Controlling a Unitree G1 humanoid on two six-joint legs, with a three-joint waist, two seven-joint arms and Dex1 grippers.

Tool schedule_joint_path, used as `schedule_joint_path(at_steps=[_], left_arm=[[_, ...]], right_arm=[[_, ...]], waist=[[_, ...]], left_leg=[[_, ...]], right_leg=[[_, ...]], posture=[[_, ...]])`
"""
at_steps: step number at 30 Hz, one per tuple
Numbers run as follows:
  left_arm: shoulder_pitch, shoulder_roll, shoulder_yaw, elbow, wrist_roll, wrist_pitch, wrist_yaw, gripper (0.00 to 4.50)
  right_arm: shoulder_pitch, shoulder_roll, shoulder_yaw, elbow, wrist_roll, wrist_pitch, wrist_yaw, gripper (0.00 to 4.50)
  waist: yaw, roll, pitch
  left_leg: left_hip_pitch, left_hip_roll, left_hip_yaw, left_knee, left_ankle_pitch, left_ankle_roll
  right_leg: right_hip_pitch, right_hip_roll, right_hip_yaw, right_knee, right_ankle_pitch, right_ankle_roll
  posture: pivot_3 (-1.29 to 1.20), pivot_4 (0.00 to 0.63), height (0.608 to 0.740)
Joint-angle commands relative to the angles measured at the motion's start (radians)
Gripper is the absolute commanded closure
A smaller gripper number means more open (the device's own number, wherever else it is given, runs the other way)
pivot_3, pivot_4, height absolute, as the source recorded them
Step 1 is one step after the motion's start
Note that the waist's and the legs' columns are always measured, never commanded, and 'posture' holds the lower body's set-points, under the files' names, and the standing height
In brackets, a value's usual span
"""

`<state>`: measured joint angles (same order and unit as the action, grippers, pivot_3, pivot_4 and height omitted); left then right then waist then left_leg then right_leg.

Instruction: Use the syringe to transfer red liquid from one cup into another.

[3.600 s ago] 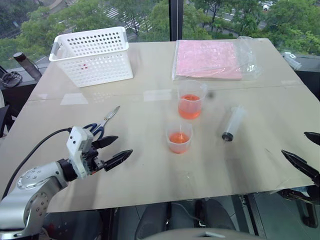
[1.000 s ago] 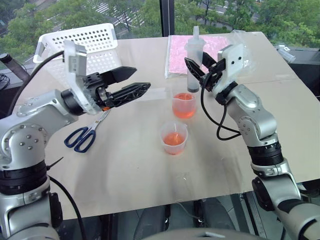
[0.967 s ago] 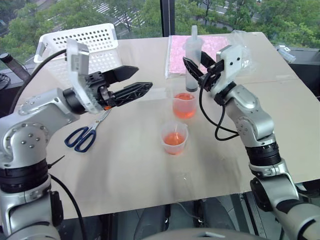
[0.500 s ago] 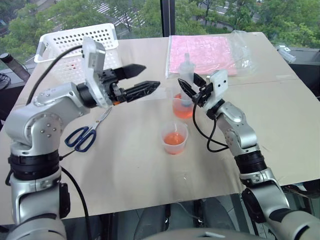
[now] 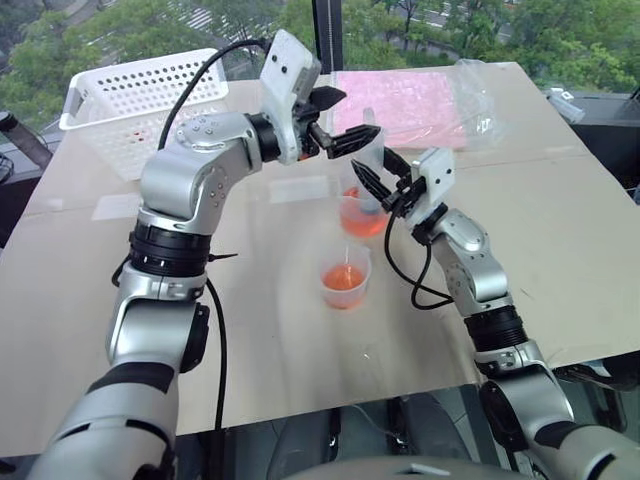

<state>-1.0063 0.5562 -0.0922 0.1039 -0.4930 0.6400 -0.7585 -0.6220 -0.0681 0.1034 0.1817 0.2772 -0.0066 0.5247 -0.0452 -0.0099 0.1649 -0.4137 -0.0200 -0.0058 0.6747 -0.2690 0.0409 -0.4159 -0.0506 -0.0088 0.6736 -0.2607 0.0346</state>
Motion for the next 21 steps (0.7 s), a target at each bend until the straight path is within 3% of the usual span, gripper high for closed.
schedule_joint_path(at_steps=[1,6,16,21], left_arm=[[-0.023,0.042,0.078,-0.018,-0.041,0.027,-0.066,0.00],[-0.021,0.056,0.126,-0.021,-0.062,0.089,-0.068,0.00],[-0.041,-0.005,0.079,-0.011,0.012,0.036,-0.070,0.00],[-0.034,-0.009,0.083,-0.012,0.021,0.022,-0.091,0.00]], right_arm=[[-0.001,0.020,-0.045,-0.037,0.046,0.004,-0.008,2.96],[-0.004,0.028,-0.073,-0.039,0.081,0.016,0.008,2.96],[0.011,0.017,0.010,-0.052,0.017,-0.012,0.086,2.97],[0.012,0.036,-0.012,-0.064,0.054,0.005,0.080,2.97]], waist=[[0.000,0.000,0.000],[0.005,0.000,0.000],[0.004,0.000,0.000],[0.004,0.000,0.000]], left_leg=[[0.000,0.000,0.000,0.000,0.000,0.000],[0.000,0.000,0.000,0.002,0.000,0.000],[0.000,-0.001,-0.001,0.005,0.000,0.000],[0.000,-0.001,-0.001,0.005,0.000,0.000]], right_leg=[[0.000,0.000,0.000,0.000,0.000,0.000],[0.000,-0.001,0.000,0.002,0.000,0.000],[0.000,0.000,0.000,0.005,0.000,0.000],[0.000,0.000,0.000,0.005,0.000,0.000]], posture=[[0.00,0.150,0.740],[0.00,0.150,0.740],[0.00,0.150,0.740],[0.00,0.150,0.740]])
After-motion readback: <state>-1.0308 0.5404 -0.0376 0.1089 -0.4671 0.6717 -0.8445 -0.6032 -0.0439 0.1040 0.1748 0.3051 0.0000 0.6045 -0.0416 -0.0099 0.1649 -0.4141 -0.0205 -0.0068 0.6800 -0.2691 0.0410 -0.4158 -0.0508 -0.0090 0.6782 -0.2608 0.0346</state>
